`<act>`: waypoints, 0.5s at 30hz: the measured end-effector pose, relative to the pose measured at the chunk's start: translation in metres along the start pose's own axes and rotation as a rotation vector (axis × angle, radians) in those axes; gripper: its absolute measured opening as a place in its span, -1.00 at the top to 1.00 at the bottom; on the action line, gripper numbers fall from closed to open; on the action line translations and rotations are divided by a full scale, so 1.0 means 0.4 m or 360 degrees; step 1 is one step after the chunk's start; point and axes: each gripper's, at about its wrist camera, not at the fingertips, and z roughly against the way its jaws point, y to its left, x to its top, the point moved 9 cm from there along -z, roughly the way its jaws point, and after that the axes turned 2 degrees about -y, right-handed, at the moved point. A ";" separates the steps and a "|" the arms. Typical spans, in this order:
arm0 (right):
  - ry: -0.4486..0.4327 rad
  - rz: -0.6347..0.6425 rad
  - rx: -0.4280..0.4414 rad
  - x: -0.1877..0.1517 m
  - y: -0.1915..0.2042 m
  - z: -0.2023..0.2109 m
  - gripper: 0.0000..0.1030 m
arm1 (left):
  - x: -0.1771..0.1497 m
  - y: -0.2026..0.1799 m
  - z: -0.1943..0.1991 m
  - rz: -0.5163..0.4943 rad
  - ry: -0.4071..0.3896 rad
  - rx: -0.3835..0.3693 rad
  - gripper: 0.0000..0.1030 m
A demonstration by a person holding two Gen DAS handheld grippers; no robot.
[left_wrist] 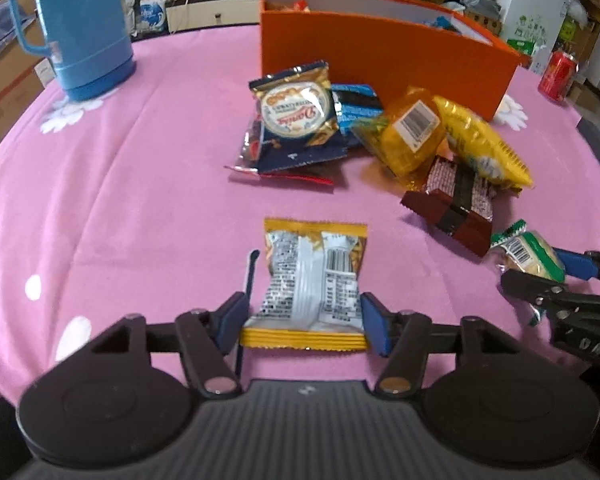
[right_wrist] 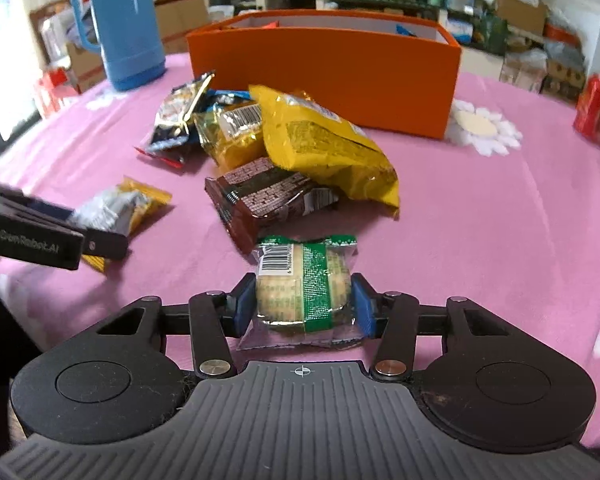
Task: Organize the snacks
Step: 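Grasp a white-yellow packet with the left tool while the right tool grasps a green-wrapped biscuit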
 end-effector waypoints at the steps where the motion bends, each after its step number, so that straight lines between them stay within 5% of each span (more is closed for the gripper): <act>1: -0.0011 -0.0045 0.0022 0.002 -0.003 0.017 0.60 | 0.002 0.003 0.013 0.0004 -0.0014 0.0001 -0.16; 7: -0.0097 -0.0271 0.0181 0.027 -0.004 0.109 0.60 | 0.056 0.024 0.088 0.0085 -0.0133 -0.0070 -0.01; 11: -0.0106 -0.0191 0.0066 0.027 -0.012 0.094 0.60 | 0.042 0.032 0.052 0.0076 -0.0084 -0.0019 0.00; 15: 0.0021 -0.0162 -0.0011 -0.034 -0.034 0.029 0.58 | 0.003 0.038 0.021 0.0064 -0.0062 0.0038 -0.34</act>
